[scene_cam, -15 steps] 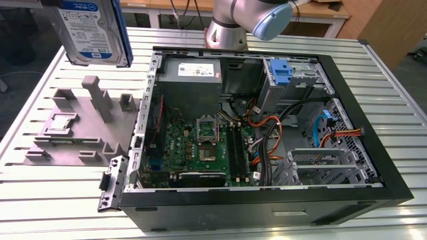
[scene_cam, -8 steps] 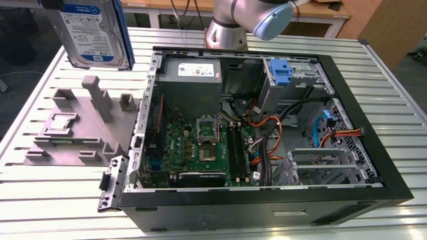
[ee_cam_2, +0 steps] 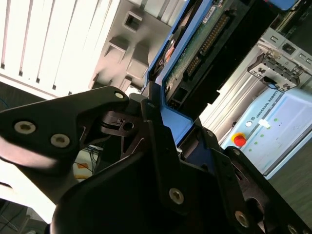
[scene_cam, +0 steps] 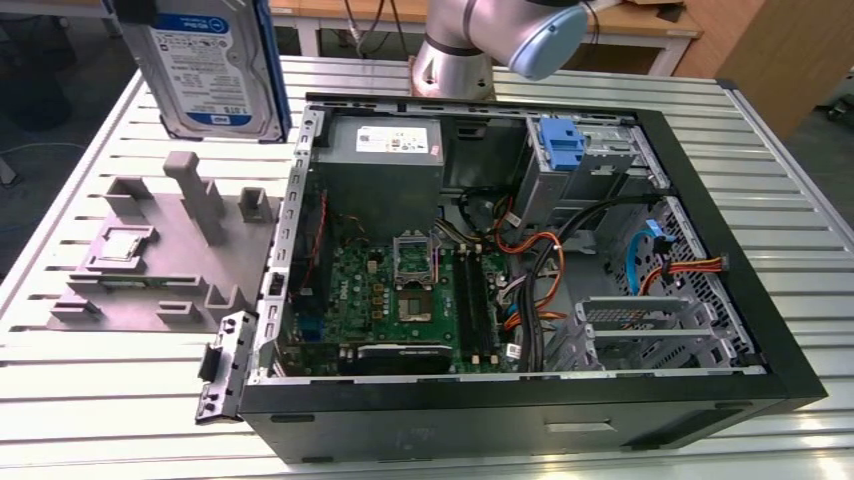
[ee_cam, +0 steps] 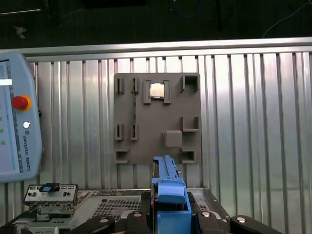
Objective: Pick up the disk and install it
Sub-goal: 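Pick up the disk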
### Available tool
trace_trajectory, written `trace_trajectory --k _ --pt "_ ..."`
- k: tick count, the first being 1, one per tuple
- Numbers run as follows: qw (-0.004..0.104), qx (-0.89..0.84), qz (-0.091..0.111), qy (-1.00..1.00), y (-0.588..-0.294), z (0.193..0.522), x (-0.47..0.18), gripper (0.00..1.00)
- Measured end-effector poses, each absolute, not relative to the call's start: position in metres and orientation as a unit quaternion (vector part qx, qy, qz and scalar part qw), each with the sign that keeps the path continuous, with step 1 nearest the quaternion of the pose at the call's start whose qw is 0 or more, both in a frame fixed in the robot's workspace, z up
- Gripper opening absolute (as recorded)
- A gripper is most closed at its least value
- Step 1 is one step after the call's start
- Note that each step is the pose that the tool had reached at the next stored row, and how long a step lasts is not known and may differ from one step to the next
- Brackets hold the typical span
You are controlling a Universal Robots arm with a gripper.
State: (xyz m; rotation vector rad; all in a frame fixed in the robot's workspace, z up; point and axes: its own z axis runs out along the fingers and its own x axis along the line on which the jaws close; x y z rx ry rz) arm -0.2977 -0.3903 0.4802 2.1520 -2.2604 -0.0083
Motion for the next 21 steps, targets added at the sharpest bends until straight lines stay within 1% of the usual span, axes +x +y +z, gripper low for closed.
trace_trajectory --k 9,21 --pt "0.007 0.69 0.0 -0.724 -0.393 0.477 -0.291 0.36" --pt "0.007 0.69 0.0 -0.724 -0.398 0.475 -0.283 0.36"
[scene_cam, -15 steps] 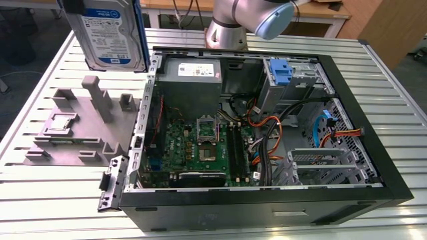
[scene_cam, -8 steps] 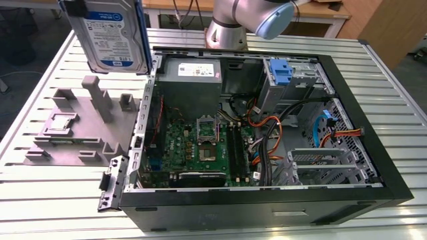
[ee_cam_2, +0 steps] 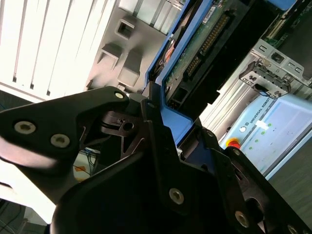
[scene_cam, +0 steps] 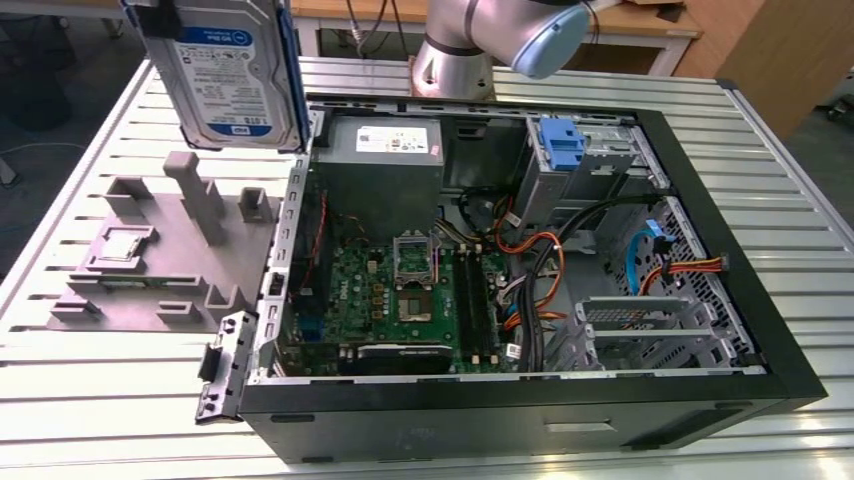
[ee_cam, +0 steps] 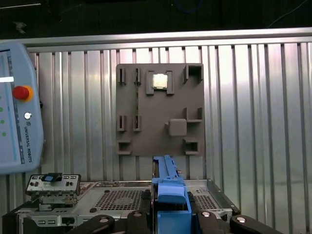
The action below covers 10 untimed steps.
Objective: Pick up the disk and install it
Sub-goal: 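Pick up the disk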
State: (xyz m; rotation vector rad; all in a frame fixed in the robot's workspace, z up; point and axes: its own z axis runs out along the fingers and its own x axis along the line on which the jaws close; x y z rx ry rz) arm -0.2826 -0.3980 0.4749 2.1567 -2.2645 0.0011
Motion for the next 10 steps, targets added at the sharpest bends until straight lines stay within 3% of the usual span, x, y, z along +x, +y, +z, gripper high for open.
trace_trajectory --k 10 --pt "0.007 0.69 0.0 -0.724 -0.398 0.474 -0.264 0.36"
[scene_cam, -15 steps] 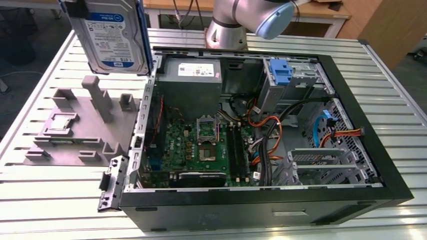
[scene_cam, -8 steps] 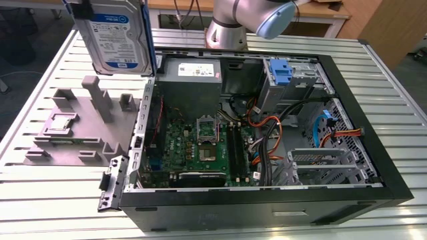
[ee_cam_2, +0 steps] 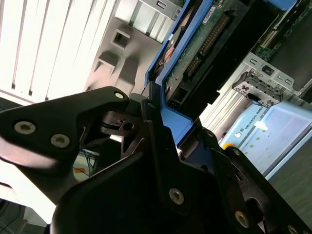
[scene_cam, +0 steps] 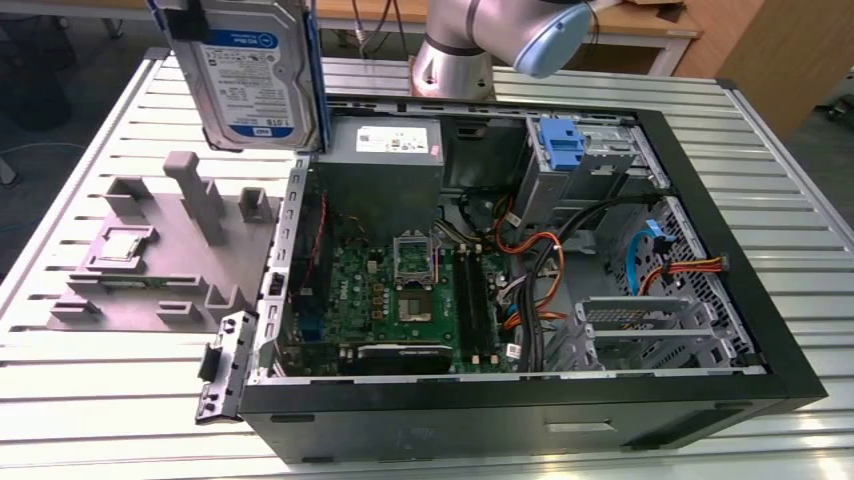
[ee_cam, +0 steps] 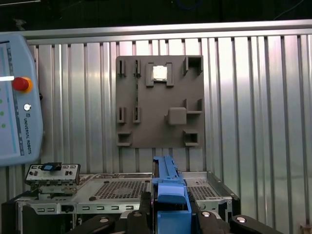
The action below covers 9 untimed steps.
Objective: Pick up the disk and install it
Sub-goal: 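Pick up the disk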
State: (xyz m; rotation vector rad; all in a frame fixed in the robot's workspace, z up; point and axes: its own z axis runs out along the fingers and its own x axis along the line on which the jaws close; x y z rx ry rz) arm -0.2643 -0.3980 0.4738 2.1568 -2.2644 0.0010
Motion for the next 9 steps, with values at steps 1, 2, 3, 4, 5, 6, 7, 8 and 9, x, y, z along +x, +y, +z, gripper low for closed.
trace_trajectory --k 1,2,3,4,5,6,7,8,9 --pt "0.007 0.69 0.0 -0.724 -0.398 0.4737 -0.2635 0.36" --pt "0.007 0.69 0.0 -0.724 -0.3981 0.4736 -0.2628 0.36" --pt "0.007 0.69 0.0 -0.724 -0.3983 0.4735 -0.2624 0.36" --pt "0.007 0.69 0.0 -0.724 -0.3988 0.4733 -0.2621 0.36" --pt "0.007 0.69 0.0 -0.724 -0.3994 0.4733 -0.2618 0.36" --pt "0.007 0.69 0.0 -0.724 -0.4002 0.4731 -0.2615 0.36" --pt "0.007 0.69 0.0 -0.724 -0.4011 0.4729 -0.2615 0.36" --pt "0.007 0.69 0.0 -0.724 -0.4022 0.4728 -0.2614 0.36" --pt "0.007 0.69 0.0 -0.724 -0.4031 0.4727 -0.2614 0.36"
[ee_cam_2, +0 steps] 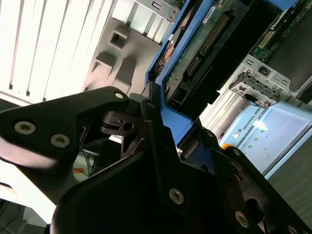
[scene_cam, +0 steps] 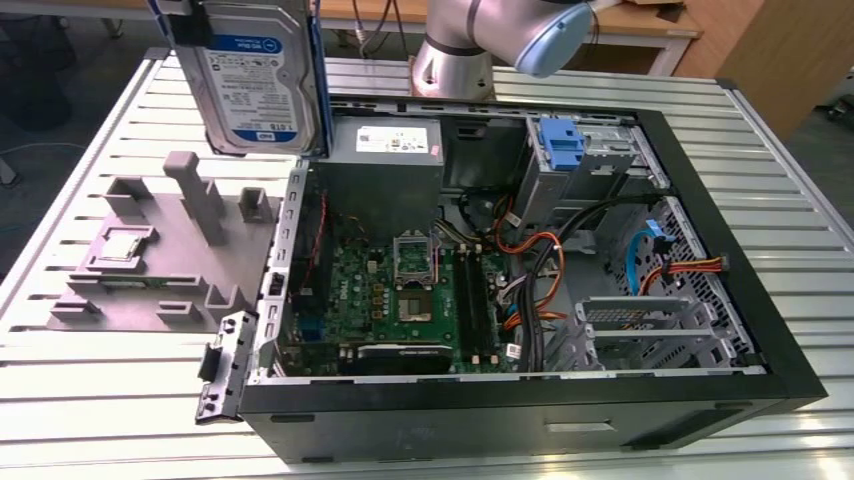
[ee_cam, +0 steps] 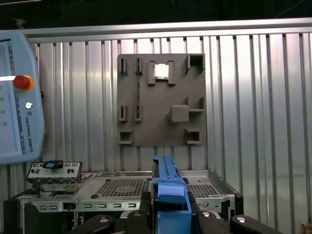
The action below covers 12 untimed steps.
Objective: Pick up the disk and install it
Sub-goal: 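Pick up the disk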
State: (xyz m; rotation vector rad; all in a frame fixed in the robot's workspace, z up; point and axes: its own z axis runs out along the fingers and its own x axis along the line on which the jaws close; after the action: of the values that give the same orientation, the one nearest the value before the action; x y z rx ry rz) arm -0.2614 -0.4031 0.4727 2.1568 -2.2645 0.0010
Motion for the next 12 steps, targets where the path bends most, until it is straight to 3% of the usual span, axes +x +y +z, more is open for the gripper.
trace_trajectory --k 12 --pt "0.007 0.69 0.0 -0.724 -0.405 0.472 -0.245 0.36"
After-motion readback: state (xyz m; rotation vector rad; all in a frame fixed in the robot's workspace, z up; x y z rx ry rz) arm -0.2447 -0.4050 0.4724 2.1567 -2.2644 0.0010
